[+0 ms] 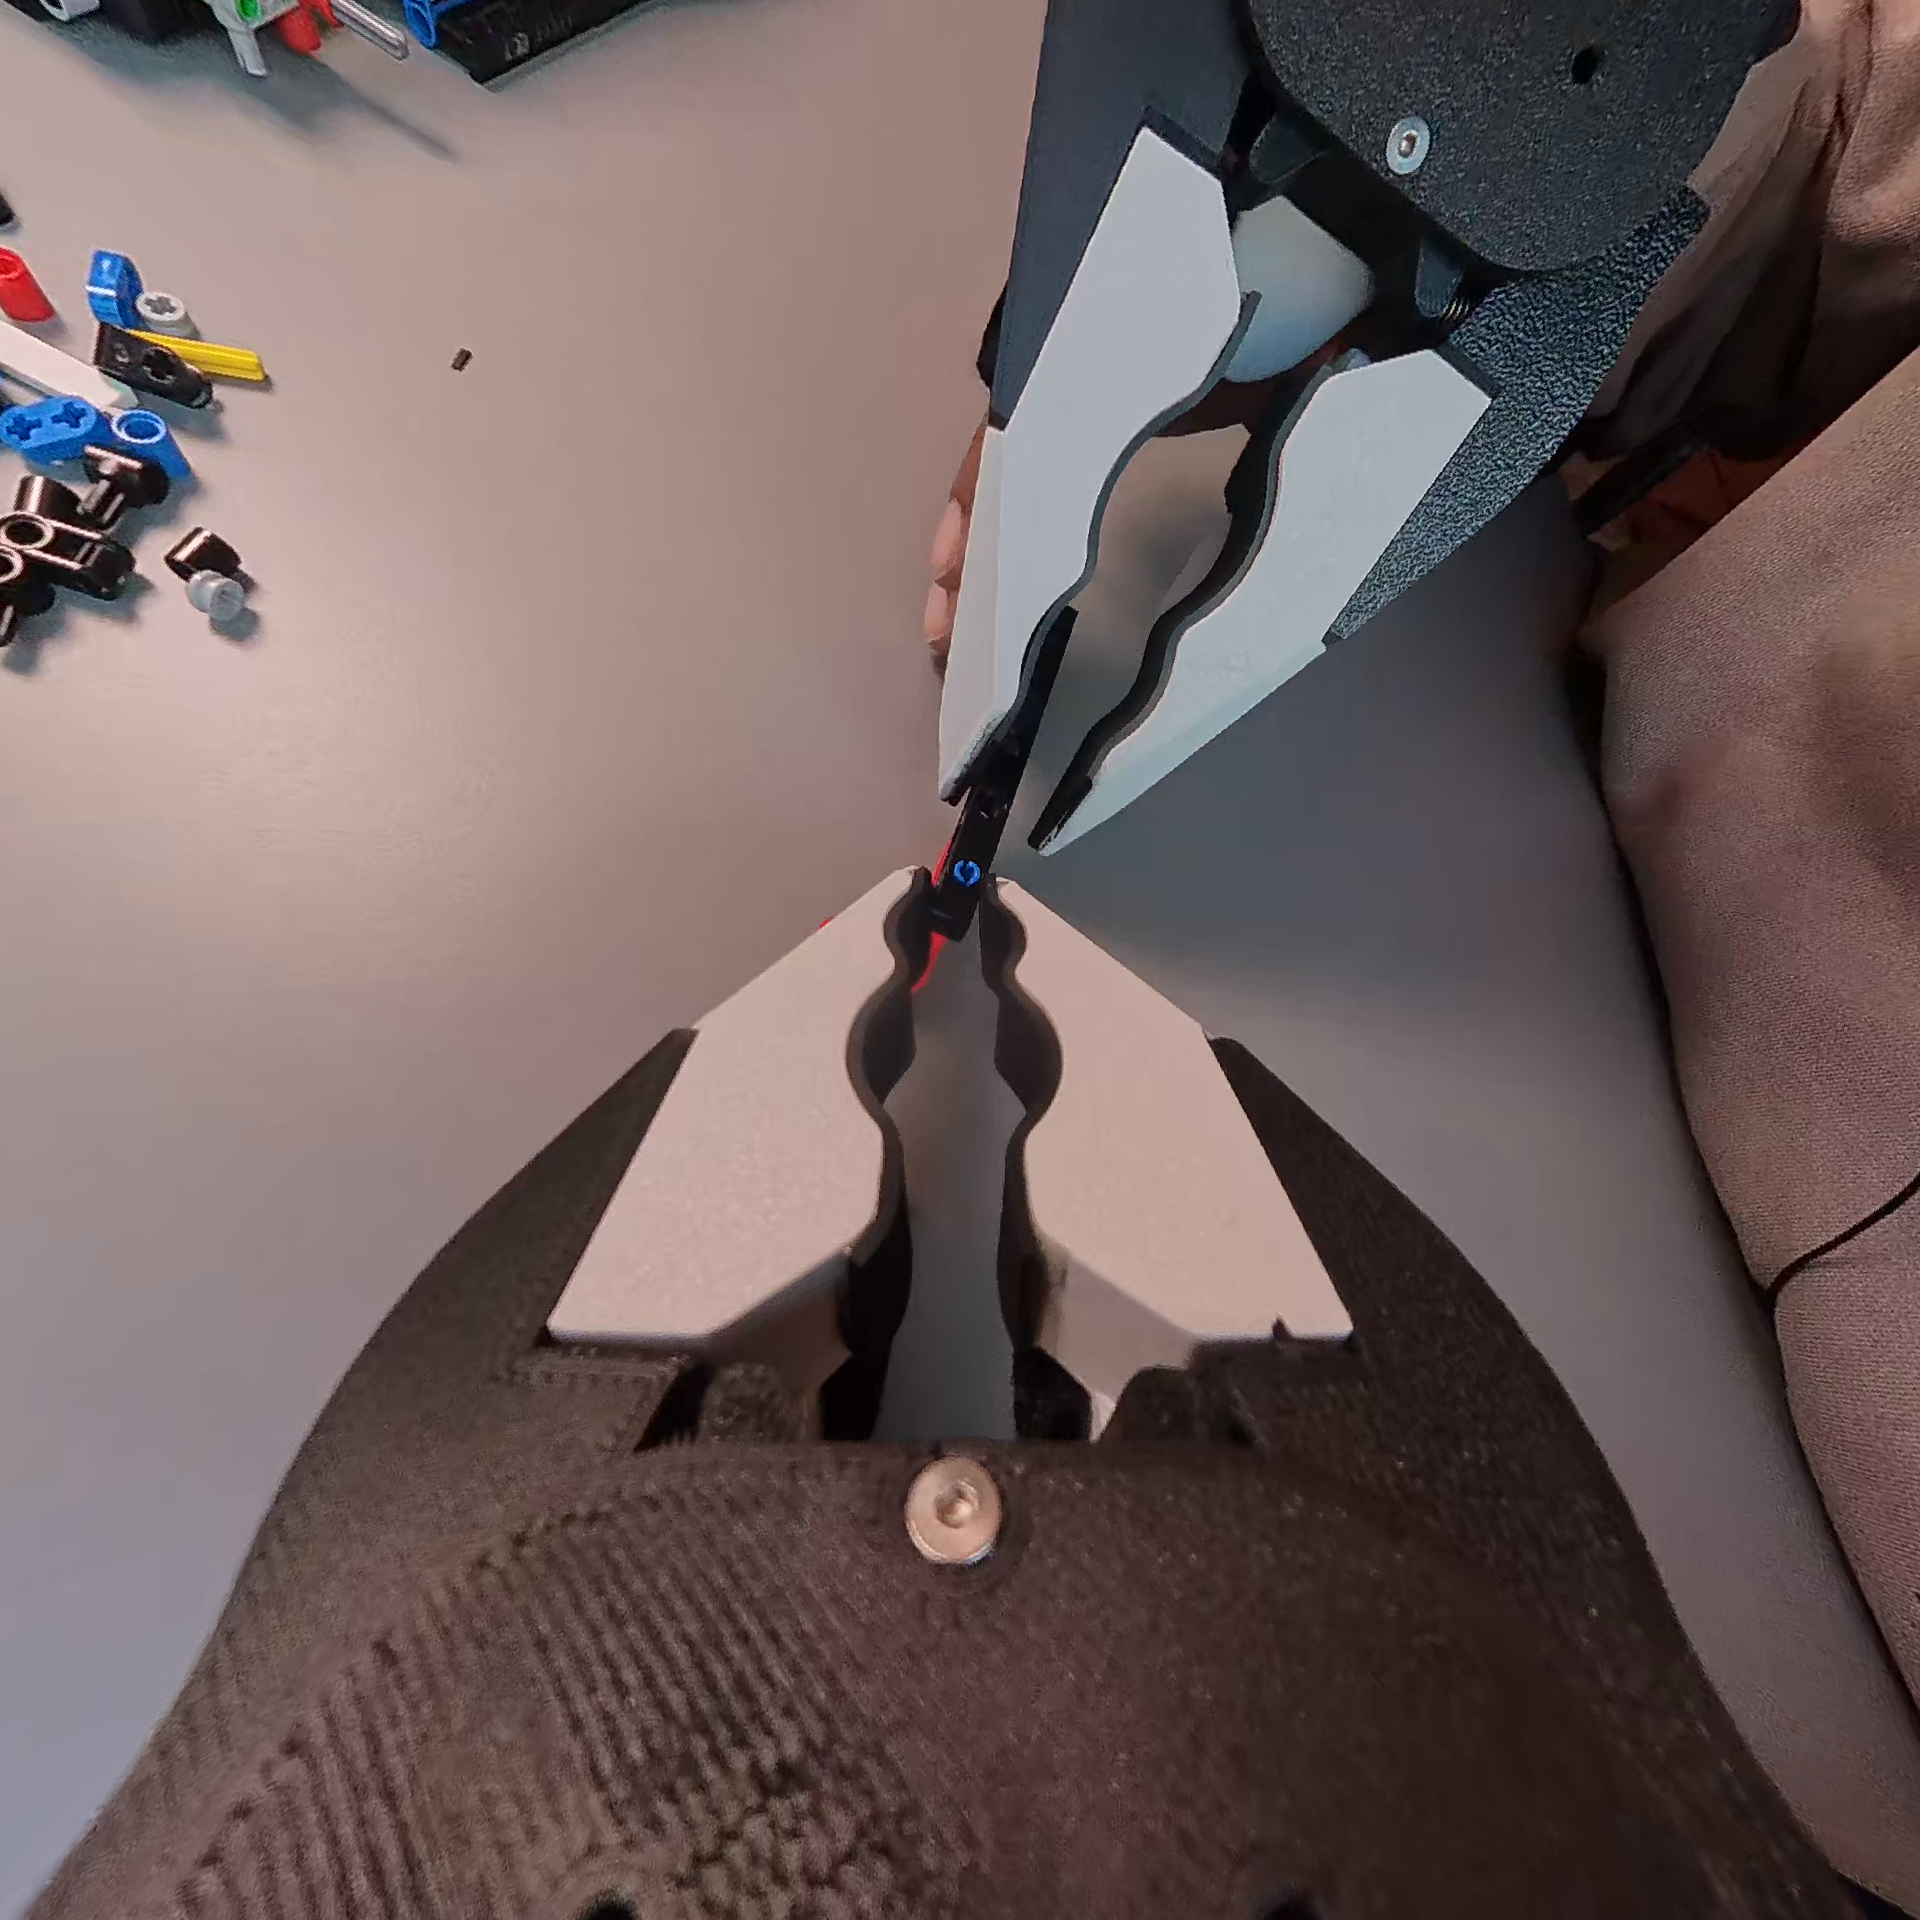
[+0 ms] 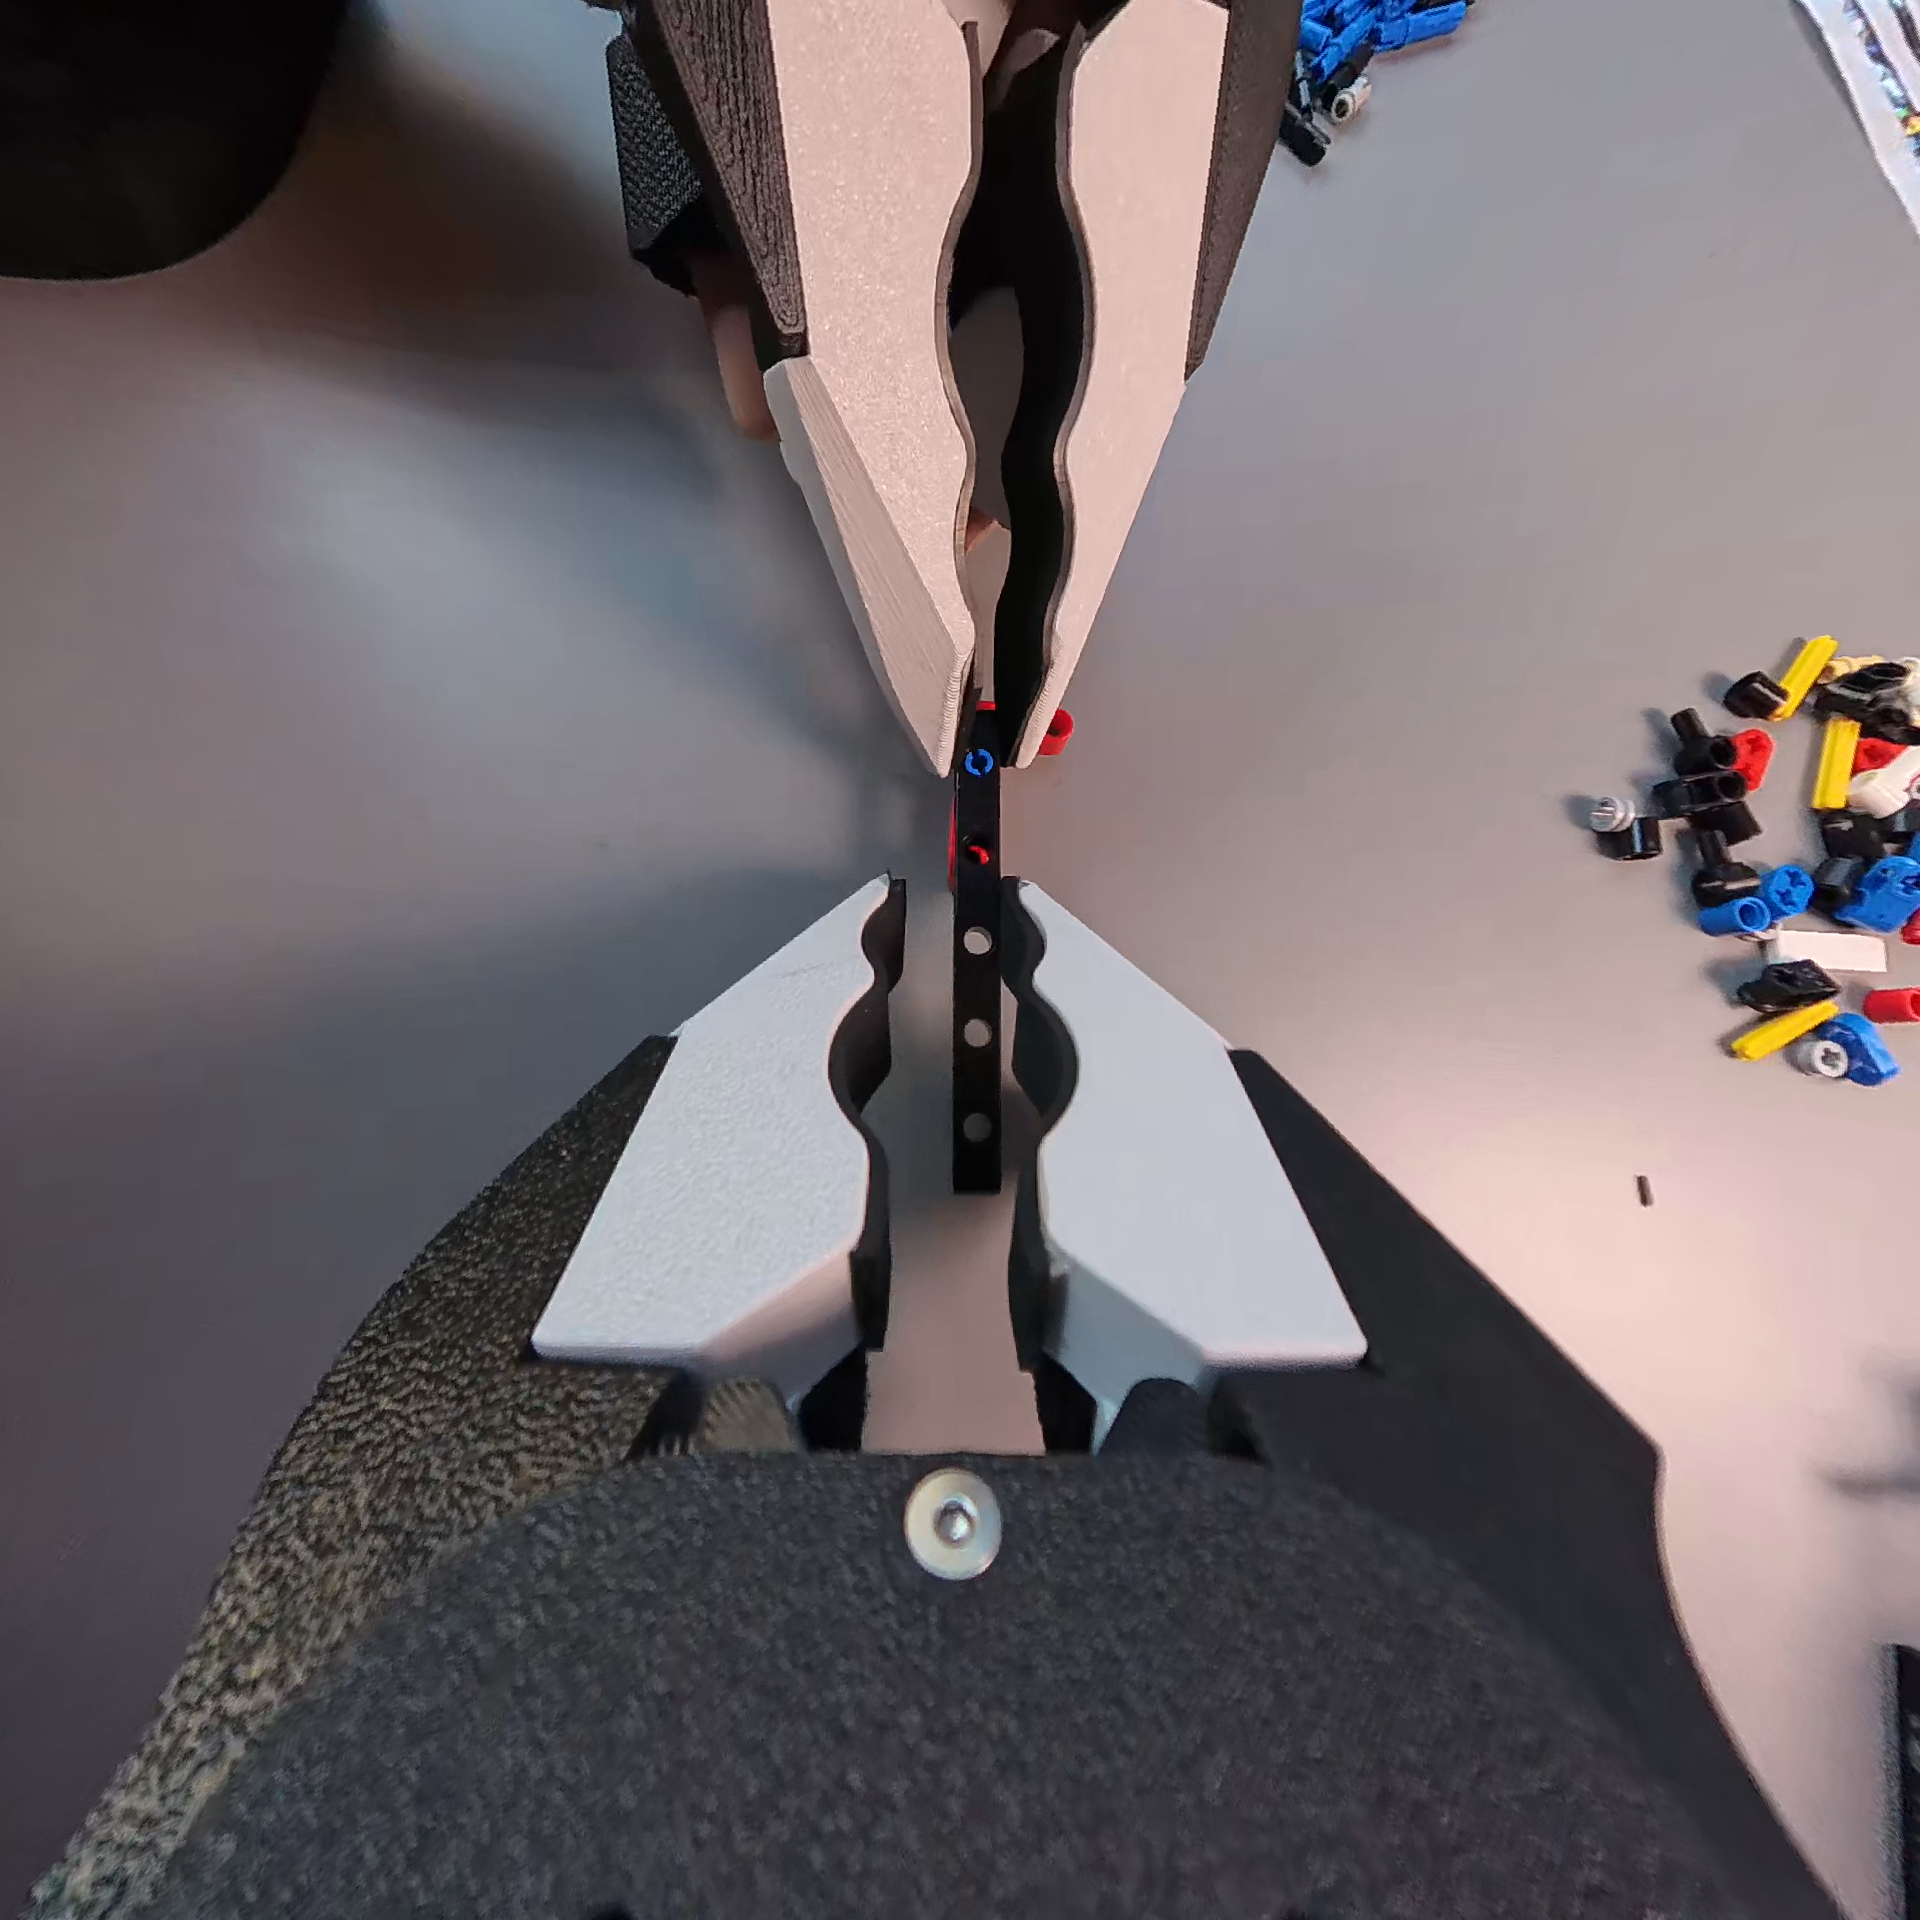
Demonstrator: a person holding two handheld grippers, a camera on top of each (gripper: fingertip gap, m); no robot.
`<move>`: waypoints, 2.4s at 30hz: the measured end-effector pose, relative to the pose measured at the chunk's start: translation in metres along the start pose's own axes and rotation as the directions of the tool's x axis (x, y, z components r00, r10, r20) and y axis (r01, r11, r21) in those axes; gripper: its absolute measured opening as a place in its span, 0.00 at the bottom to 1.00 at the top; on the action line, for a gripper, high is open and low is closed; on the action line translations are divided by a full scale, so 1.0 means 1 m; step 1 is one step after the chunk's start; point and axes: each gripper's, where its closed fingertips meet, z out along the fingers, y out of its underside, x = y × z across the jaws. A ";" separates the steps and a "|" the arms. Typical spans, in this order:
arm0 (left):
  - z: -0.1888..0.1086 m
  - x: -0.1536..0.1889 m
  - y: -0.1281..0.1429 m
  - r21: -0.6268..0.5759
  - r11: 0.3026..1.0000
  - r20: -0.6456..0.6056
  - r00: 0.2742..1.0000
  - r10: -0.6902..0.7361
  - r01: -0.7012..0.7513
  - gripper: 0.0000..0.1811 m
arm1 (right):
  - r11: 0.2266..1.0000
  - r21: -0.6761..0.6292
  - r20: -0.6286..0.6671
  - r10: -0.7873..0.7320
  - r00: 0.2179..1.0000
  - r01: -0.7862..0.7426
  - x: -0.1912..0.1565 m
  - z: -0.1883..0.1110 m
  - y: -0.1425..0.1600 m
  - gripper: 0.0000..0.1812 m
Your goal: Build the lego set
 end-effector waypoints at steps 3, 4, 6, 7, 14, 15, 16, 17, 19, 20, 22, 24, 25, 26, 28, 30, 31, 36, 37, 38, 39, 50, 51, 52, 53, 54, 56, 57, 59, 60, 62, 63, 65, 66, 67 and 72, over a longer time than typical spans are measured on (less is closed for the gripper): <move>0.001 0.002 0.000 -0.002 1.000 -0.004 1.000 -0.012 0.012 0.04 | 1.000 0.002 -0.037 0.003 0.999 -0.003 0.002 0.000 0.000 0.03; 0.001 0.002 0.000 0.000 1.000 -0.003 1.000 -0.021 0.021 0.04 | 1.000 -0.002 -0.050 -0.009 0.999 0.009 0.002 0.000 0.001 0.04; 0.001 0.004 0.001 0.002 0.999 -0.008 0.999 -0.039 0.039 0.04 | 1.000 -0.009 -0.059 -0.014 0.998 0.014 0.000 0.000 0.001 0.03; 0.001 0.005 0.001 0.004 0.999 -0.011 0.999 -0.049 0.049 0.04 | 1.000 -0.010 -0.061 -0.010 0.998 0.010 0.000 0.000 0.001 0.04; 0.001 0.009 0.002 0.023 0.995 -0.024 0.995 -0.101 0.102 0.04 | 0.997 0.050 -0.093 -0.047 0.995 0.052 -0.001 0.006 -0.003 0.06; 0.001 0.009 0.003 0.023 0.994 -0.028 0.994 -0.107 0.108 0.04 | 0.994 0.054 -0.092 -0.089 0.992 0.094 -0.002 0.006 -0.003 0.05; 0.001 0.011 0.003 0.021 0.993 -0.036 0.993 -0.112 0.112 0.04 | 0.988 0.061 -0.087 -0.139 0.987 0.144 -0.003 0.006 -0.003 0.04; 0.001 0.012 0.004 0.022 0.993 -0.041 0.992 -0.116 0.117 0.04 | 0.981 0.069 -0.079 -0.178 0.981 0.183 -0.004 0.006 -0.003 0.04; 0.002 0.013 0.004 0.022 0.993 -0.042 0.992 -0.116 0.117 0.04 | 0.967 0.089 -0.055 -0.234 0.971 0.239 -0.005 0.005 -0.003 0.04; 0.002 0.014 0.004 0.019 0.994 -0.039 0.993 -0.111 0.112 0.04 | 0.963 0.096 -0.041 -0.250 0.967 0.253 -0.006 0.005 -0.003 0.04; 0.002 0.014 0.004 0.013 0.994 -0.029 0.994 -0.104 0.104 0.04 | 0.960 0.109 -0.019 -0.259 0.966 0.260 -0.006 0.005 -0.004 0.04; 0.002 0.013 0.004 0.013 0.994 -0.023 0.994 -0.111 0.111 0.04 | 0.959 0.116 -0.011 -0.260 0.965 0.260 -0.005 0.006 -0.004 0.04; 0.002 0.013 0.004 0.014 0.993 -0.025 0.992 -0.120 0.120 0.04 | 0.959 0.120 -0.009 -0.256 0.967 0.255 -0.005 0.006 -0.004 0.04; 0.002 0.013 0.004 0.017 0.992 -0.029 0.991 -0.128 0.128 0.04 | 0.961 0.127 -0.004 -0.248 0.969 0.246 -0.004 0.006 -0.004 0.05; 0.002 0.012 0.003 0.022 0.989 -0.035 0.989 -0.145 0.146 0.04 | 0.966 0.145 0.015 -0.219 0.976 0.215 -0.003 0.004 -0.005 0.05; 0.002 0.012 0.003 0.021 0.987 -0.036 0.987 -0.156 0.157 0.04 | 0.970 0.154 0.045 -0.197 0.979 0.188 -0.004 0.003 -0.005 0.05; 0.002 0.012 0.003 0.019 0.987 -0.034 0.987 -0.160 0.161 0.04 | 0.971 0.157 0.057 -0.190 0.980 0.179 -0.003 0.002 -0.005 0.05; 0.002 0.012 0.004 0.012 0.984 -0.026 0.983 -0.180 0.180 0.04 | 0.977 0.168 0.148 -0.159 0.976 0.134 -0.005 -0.002 -0.005 0.04; 0.002 0.012 0.004 0.013 0.983 -0.026 0.983 -0.181 0.182 0.04 | 0.978 0.168 0.169 -0.154 0.974 0.125 -0.005 -0.002 -0.005 0.04; 0.002 0.012 0.004 0.015 0.983 -0.026 0.983 -0.184 0.184 0.04 | 0.979 0.166 0.186 -0.150 0.971 0.119 -0.005 -0.001 -0.005 0.04; 0.002 0.012 0.004 0.016 0.982 -0.027 0.982 -0.187 0.188 0.04 | 0.979 0.165 0.200 -0.153 0.968 0.121 -0.005 -0.001 -0.005 0.04; 0.002 0.011 0.003 0.039 0.977 -0.032 0.978 -0.208 0.209 0.05 | 0.983 0.146 0.398 -0.158 0.904 0.108 -0.006 -0.001 -0.004 0.04; 0.002 0.012 0.003 0.039 0.978 -0.031 0.979 -0.202 0.203 0.05 | 0.982 0.144 0.407 -0.169 0.898 0.120 -0.006 -0.001 -0.004 0.04; 0.003 0.012 0.004 0.038 0.980 -0.032 0.981 -0.192 0.193 0.05 | 0.981 0.144 0.416 -0.180 0.892 0.131 -0.006 -0.001 -0.004 0.04; 0.003 0.013 0.004 0.035 0.983 -0.034 0.983 -0.181 0.182 0.05 | 0.980 0.143 0.430 -0.188 0.883 0.139 -0.007 -0.001 -0.005 0.04; 0.003 0.014 0.005 0.032 0.985 -0.036 0.985 -0.171 0.172 0.05 | 0.980 0.139 0.447 -0.192 0.874 0.144 -0.008 -0.001 -0.005 0.04; 0.003 0.016 0.005 0.027 0.988 -0.038 0.988 -0.150 0.151 0.05 | 0.977 0.130 0.475 -0.209 0.855 0.167 -0.008 -0.001 -0.004 0.04; 0.003 0.016 0.006 0.025 0.991 -0.037 0.991 -0.132 0.133 0.05 | 0.975 0.123 0.485 -0.222 0.846 0.185 -0.009 -0.001 -0.004 0.04; 0.003 0.017 0.006 0.023 0.994 -0.036 0.993 -0.109 0.110 0.05 | 0.968 0.115 0.492 -0.250 0.834 0.222 -0.010 0.000 -0.004 0.06; 0.003 0.018 0.006 0.026 0.994 -0.038 0.994 -0.105 0.106 0.05 | 0.965 0.114 0.491 -0.263 0.831 0.238 -0.010 0.001 -0.004 0.07; 0.003 0.018 0.007 0.027 0.994 -0.037 0.994 -0.101 0.102 0.05 | 0.961 0.104 0.495 -0.274 0.825 0.256 -0.012 0.002 -0.003 0.06; 0.003 0.018 0.007 0.026 0.995 -0.033 0.995 -0.094 0.095 0.05 | 0.959 0.098 0.494 -0.279 0.824 0.266 -0.013 0.003 -0.003 0.05; 0.003 0.018 0.007 0.023 0.997 -0.022 0.997 -0.078 0.078 0.05 | 0.954 0.090 0.478 -0.292 0.828 0.285 -0.013 0.004 -0.003 0.05; 0.003 0.018 0.007 0.021 0.997 -0.017 0.997 -0.073 0.073 0.05 | 0.953 0.083 0.469 -0.294 0.833 0.290 -0.012 0.004 -0.003 0.04; 0.003 0.019 0.007 0.018 0.997 -0.014 0.997 -0.070 0.070 0.05 | 0.953 0.075 0.466 -0.293 0.835 0.292 -0.013 0.004 -0.003 0.04; 0.004 0.020 0.009 0.006 0.999 0.012 0.999 -0.050 0.050 0.05 | 0.954 0.058 0.444 -0.288 0.849 0.293 -0.015 0.004 -0.002 0.04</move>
